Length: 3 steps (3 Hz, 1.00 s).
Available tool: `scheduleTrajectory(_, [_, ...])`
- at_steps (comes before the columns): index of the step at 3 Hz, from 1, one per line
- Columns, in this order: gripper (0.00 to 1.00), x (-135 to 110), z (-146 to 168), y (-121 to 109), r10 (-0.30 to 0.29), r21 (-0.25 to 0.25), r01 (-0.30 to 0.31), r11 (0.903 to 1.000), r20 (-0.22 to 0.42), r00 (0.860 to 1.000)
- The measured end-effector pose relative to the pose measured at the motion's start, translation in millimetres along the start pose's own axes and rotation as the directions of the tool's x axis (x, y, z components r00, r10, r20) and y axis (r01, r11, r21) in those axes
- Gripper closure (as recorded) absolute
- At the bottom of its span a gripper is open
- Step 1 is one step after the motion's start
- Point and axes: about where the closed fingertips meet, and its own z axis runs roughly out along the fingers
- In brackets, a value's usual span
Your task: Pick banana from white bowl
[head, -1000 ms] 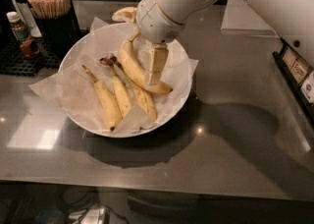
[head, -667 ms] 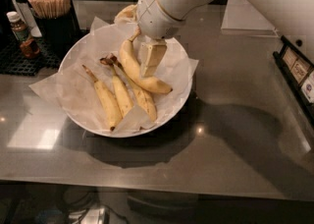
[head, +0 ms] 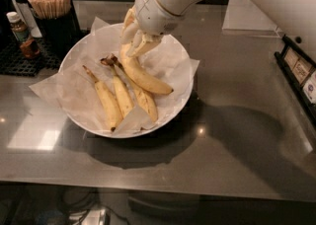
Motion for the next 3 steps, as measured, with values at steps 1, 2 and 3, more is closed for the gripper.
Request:
scheduleTrajectory(1, [0.87,3.7,5.7,-0.2,0.001,-0.011,-0.001,0.9999,-0.011,1.000])
scheduleTrajectory(2, [0.85,7.6,9.5,-5.0,-0.016,-0.033,0.015,0.9994,-0.035,0.999])
scheduleTrajectory(3, [0.61,9.3,14.9,-7.6,-0.038,-0.067,0.034,0.9971,-0.060,0.997])
